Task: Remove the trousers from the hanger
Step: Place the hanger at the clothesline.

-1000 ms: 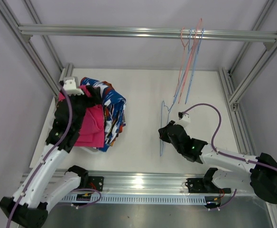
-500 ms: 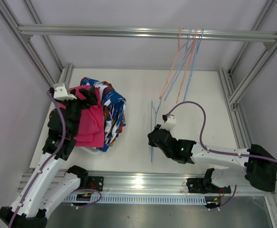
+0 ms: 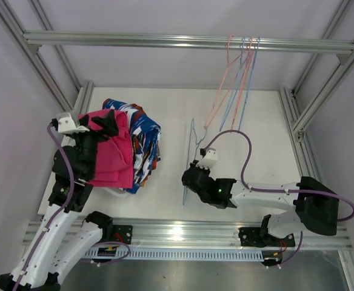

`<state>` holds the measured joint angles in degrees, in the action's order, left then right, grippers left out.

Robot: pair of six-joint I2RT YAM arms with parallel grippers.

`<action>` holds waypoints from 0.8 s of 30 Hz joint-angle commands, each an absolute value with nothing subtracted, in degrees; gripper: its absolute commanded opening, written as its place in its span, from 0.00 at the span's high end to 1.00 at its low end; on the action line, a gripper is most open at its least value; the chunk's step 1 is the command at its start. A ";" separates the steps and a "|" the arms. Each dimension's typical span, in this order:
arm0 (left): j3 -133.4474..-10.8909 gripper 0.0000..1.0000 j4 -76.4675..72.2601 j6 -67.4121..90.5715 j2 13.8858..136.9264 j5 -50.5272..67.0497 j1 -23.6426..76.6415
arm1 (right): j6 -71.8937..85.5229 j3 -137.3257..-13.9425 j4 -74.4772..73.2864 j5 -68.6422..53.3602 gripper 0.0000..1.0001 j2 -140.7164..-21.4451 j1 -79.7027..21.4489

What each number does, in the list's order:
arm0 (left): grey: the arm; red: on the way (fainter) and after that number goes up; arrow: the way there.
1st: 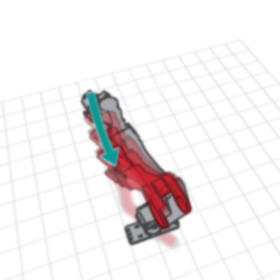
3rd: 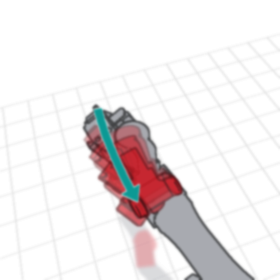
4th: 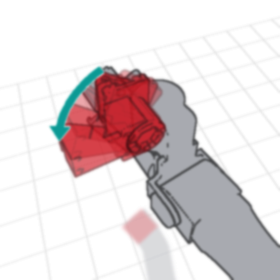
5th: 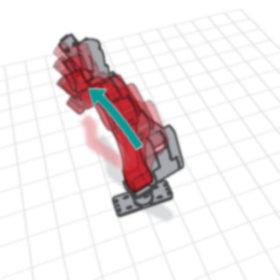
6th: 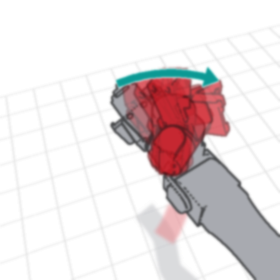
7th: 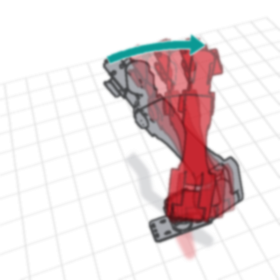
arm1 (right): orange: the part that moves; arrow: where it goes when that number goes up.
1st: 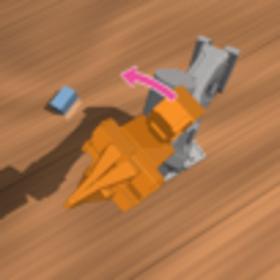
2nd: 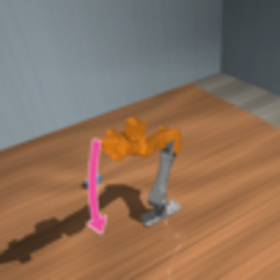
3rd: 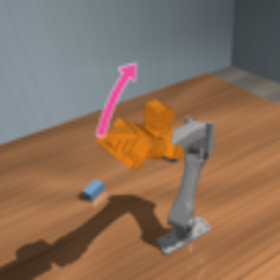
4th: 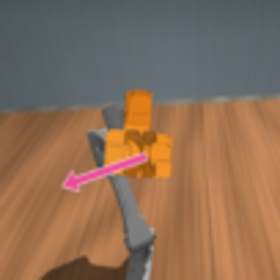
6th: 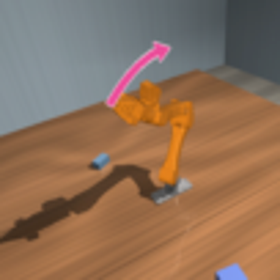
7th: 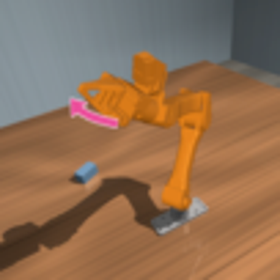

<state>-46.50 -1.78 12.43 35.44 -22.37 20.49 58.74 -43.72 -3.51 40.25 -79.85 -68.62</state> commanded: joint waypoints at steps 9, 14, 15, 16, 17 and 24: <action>-45.97 0.04 -1.85 12.57 34.80 -22.94 20.57 | 57.57 -42.45 -5.27 52.98 1.00 -79.02 -71.98; -46.05 0.04 -1.58 13.18 34.72 -22.33 20.57 | 54.77 -41.83 -6.76 61.69 1.00 -78.49 -72.33; -46.14 0.04 -1.58 13.18 34.72 -22.32 20.57 | 54.76 -42.10 -6.85 62.74 1.00 -78.57 -72.33; -46.06 0.04 -1.50 13.27 34.63 -21.89 20.48 | 54.15 -42.27 -7.38 63.80 1.00 -78.66 -72.33; -46.14 0.04 -1.49 13.36 34.72 -21.71 20.57 | 53.62 -42.71 -7.64 65.64 1.00 -78.75 -72.33; -46.23 0.04 -1.23 13.36 35.24 -21.36 20.48 | 50.36 -43.77 -6.42 68.55 1.00 -80.07 -71.63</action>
